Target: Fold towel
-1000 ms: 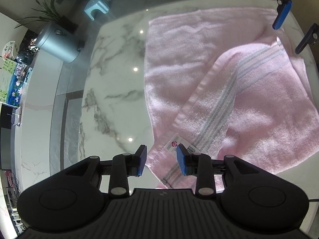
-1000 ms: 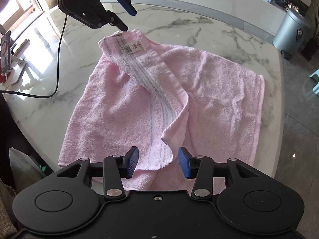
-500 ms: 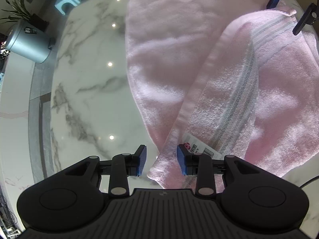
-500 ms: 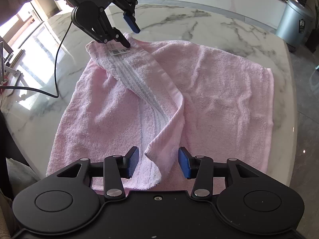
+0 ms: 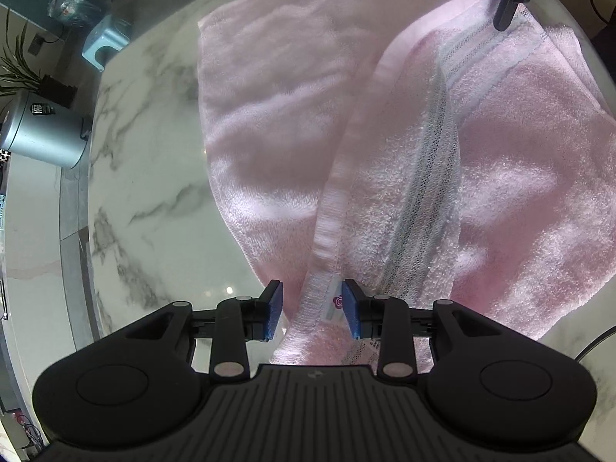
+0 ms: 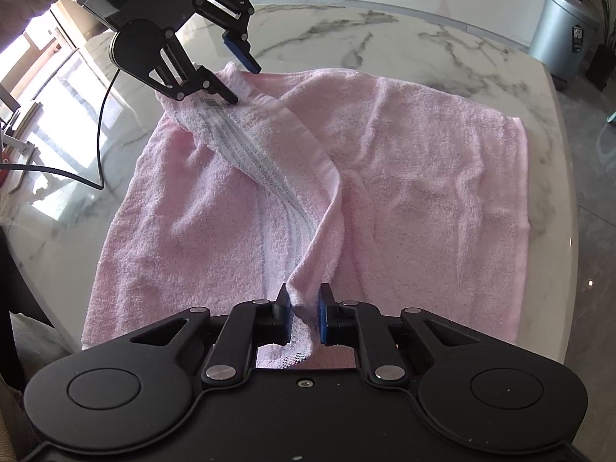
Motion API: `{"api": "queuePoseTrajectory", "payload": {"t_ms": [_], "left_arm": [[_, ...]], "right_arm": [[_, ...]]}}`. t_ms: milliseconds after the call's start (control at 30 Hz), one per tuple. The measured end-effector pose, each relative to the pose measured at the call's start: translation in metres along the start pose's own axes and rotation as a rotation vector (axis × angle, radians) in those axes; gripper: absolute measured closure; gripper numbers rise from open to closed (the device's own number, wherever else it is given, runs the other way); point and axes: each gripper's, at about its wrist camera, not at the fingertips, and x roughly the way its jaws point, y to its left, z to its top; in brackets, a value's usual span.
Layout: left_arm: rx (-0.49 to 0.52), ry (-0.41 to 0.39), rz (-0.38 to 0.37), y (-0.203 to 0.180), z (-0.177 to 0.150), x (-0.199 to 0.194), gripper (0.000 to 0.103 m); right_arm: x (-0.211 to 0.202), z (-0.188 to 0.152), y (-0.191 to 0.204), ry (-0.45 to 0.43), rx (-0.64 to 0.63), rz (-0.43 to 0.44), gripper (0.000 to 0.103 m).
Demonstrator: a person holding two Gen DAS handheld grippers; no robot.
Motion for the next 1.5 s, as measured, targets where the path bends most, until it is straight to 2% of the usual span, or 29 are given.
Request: {"api": "queuePoseTrajectory", "payload": {"t_ms": [100, 200, 333, 367, 433, 467, 567, 733, 867, 1167, 1500], "left_arm": [[-0.044, 0.001, -0.048, 0.011, -0.001, 0.002, 0.071], [-0.107, 0.004, -0.115, 0.02, -0.003, 0.005, 0.083], [-0.116, 0.004, -0.126, 0.02, -0.004, 0.004, 0.091], [-0.118, 0.004, -0.122, 0.02, -0.004, 0.004, 0.096], [-0.125, 0.002, -0.114, 0.021, -0.005, 0.003, 0.097], [-0.126, 0.0, -0.113, 0.021, -0.005, 0.002, 0.097], [-0.134, -0.005, -0.104, 0.021, -0.006, -0.001, 0.098], [-0.149, -0.015, -0.07, 0.024, -0.005, -0.015, 0.098], [-0.138, -0.016, -0.015, 0.024, 0.003, -0.034, 0.1], [-0.114, -0.019, 0.109, 0.025, 0.021, -0.078, 0.101], [-0.064, -0.053, 0.222, 0.028, 0.066, -0.138, 0.101]], "right_arm": [[-0.001, -0.002, -0.004, -0.008, 0.014, -0.003, 0.085], [-0.002, -0.004, -0.009, -0.015, 0.035, -0.001, 0.083], [-0.001, -0.006, -0.012, -0.017, 0.041, -0.01, 0.081], [-0.001, -0.006, -0.012, -0.015, 0.041, -0.014, 0.081], [0.001, -0.008, -0.012, -0.005, 0.042, -0.02, 0.09], [0.002, -0.008, -0.013, -0.004, 0.043, -0.023, 0.098], [0.001, -0.01, -0.013, -0.007, 0.05, -0.024, 0.099], [-0.009, -0.01, -0.009, -0.01, 0.048, -0.02, 0.099], [-0.024, -0.01, -0.002, -0.022, 0.045, -0.002, 0.099], [-0.077, -0.012, 0.028, -0.093, 0.022, 0.061, 0.099], [-0.132, -0.02, 0.039, -0.161, 0.026, 0.069, 0.099]]}}
